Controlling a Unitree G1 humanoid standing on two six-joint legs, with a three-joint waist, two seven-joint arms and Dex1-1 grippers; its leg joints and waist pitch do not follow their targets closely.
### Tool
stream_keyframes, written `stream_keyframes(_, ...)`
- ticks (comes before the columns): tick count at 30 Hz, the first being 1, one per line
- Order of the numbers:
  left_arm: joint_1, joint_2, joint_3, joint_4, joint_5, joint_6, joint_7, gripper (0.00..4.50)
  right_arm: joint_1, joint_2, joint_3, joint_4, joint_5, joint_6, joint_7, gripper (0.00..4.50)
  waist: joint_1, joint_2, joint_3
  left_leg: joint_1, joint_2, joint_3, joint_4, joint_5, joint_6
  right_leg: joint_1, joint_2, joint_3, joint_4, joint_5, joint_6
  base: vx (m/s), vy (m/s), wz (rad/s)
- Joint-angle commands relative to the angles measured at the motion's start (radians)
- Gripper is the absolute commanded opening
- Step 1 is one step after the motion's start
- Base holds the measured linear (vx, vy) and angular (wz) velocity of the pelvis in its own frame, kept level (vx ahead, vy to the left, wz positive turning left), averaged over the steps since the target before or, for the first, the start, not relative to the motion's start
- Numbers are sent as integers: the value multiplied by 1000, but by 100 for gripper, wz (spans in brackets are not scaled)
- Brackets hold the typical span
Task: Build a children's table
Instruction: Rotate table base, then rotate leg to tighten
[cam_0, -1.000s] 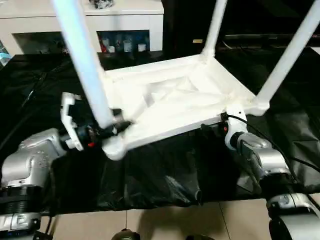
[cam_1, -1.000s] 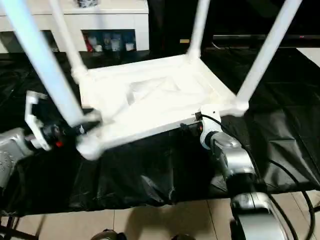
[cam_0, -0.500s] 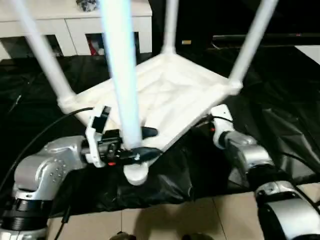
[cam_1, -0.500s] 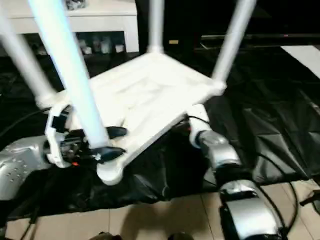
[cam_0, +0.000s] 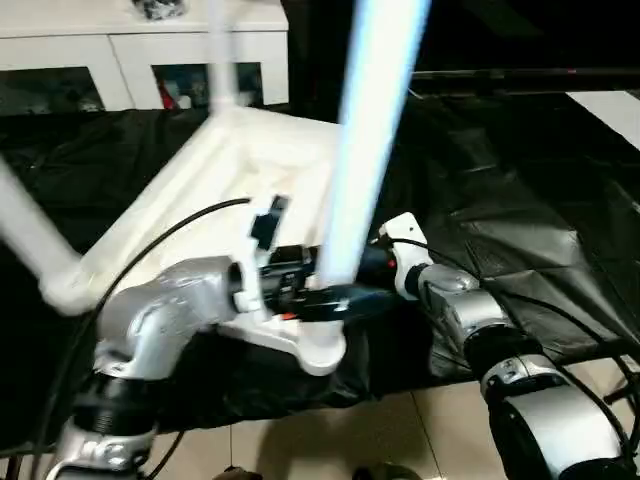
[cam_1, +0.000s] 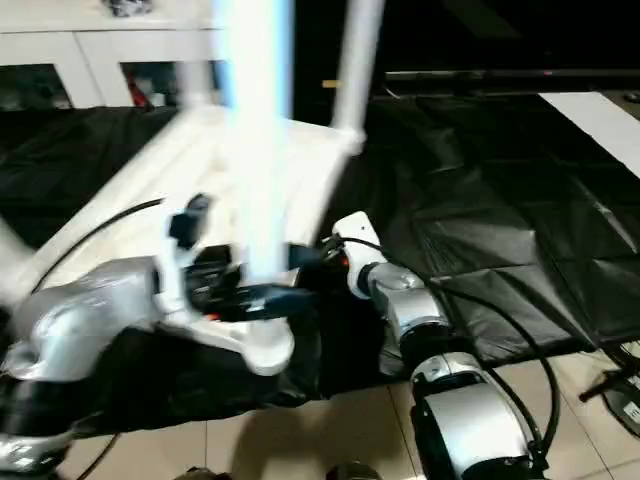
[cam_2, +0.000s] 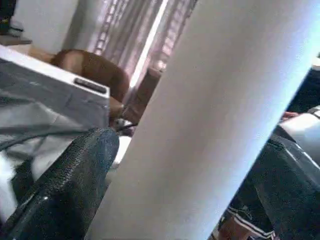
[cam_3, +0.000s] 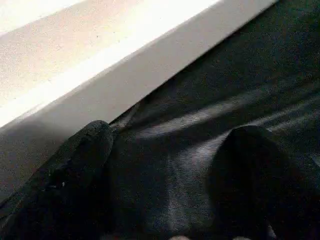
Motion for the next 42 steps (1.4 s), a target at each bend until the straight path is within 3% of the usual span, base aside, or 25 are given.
stream_keyframes(1,-49,-63,-53,36,41,-57,32,450,-19,61,25,11,5,-19,40,445,14,4,-70,17,61,-34,-72,-267,-4,47,-62,50,-73,-265,-248,0,0,0)
stream_keyframes(4,-111,-155,-89,177,189,-234,122,450,-37,68,-4,47,5,-50,-5,445,16,4,-69,17,63,-39,-73,-300,-17,50,-66,49,-79,-323,-228,0,0,0)
stream_keyframes(8,-140,-173,-98,256,268,-329,188,450,-43,60,-22,60,8,-66,-31,445,13,3,-69,17,64,-43,-74,-327,-16,45,-66,46,-85,-358,-205,0,0,0)
stream_keyframes(10,-165,-161,-105,337,357,-444,260,450,-37,15,-61,67,23,-84,-53,445,16,4,-72,19,63,-42,-73,-324,-12,44,-65,47,-85,-343,-204,0,0,0)
stream_keyframes(16,-153,-114,-91,393,440,-557,259,450,-10,-69,-96,44,29,-100,-37,445,35,7,-76,20,66,-37,-71,-270,11,47,-64,45,-73,-235,-241,0,0,0)
stream_keyframes(21,-86,-6,-127,343,473,-568,176,450,52,-162,-105,-51,31,-99,37,445,42,0,-75,19,65,-35,-70,-267,11,47,-65,46,-72,-258,-230,0,0,0)
stream_keyframes(25,-5,103,-216,274,541,-546,121,450,154,-264,-76,-233,35,-68,195,445,52,3,-72,22,71,-37,-74,-279,14,44,-61,47,-72,-278,-210,0,0,0)
stream_keyframes(29,13,118,-238,280,573,-542,125,432,200,-298,-61,-327,50,-45,260,448,51,1,-68,23,68,-37,-75,-311,7,40,-62,47,-80,-322,-210,0,0,0)
stream_keyframes(31,22,117,-262,300,630,-476,198,414,276,-354,-35,-490,74,-3,347,450,55,1,-66,28,71,-38,-75,-335,1,36,-63,50,-84,-355,-188,0,0,0)
stream_keyframes(33,34,111,-269,285,633,-434,220,401,322,-388,-24,-591,93,26,399,450,61,-3,-65,26,70,-39,-76,-331,7,40,-63,49,-88,-373,-173,0,0,0)
stream_keyframes(38,41,112,-277,274,641,-460,223,356,362,-416,-23,-689,122,68,448,450,56,-6,-63,21,68,-44,-76,-347,9,36,-67,46,-99,-457,-150,0,0,0)
stream_keyframes(39,34,120,-282,295,663,-482,219,341,386,-431,-23,-748,149,113,491,450,53,-9,-63,19,67,-45,-76,-345,11,36,-66,45,-101,-466,-144,0,0,0)
stream_keyframes(42,22,131,-288,316,682,-473,216,320,407,-447,-18,-794,169,138,526,450,54,-5,-64,19,68,-47,-76,-344,14,34,-68,45,-101,-481,-132,0,0,0)
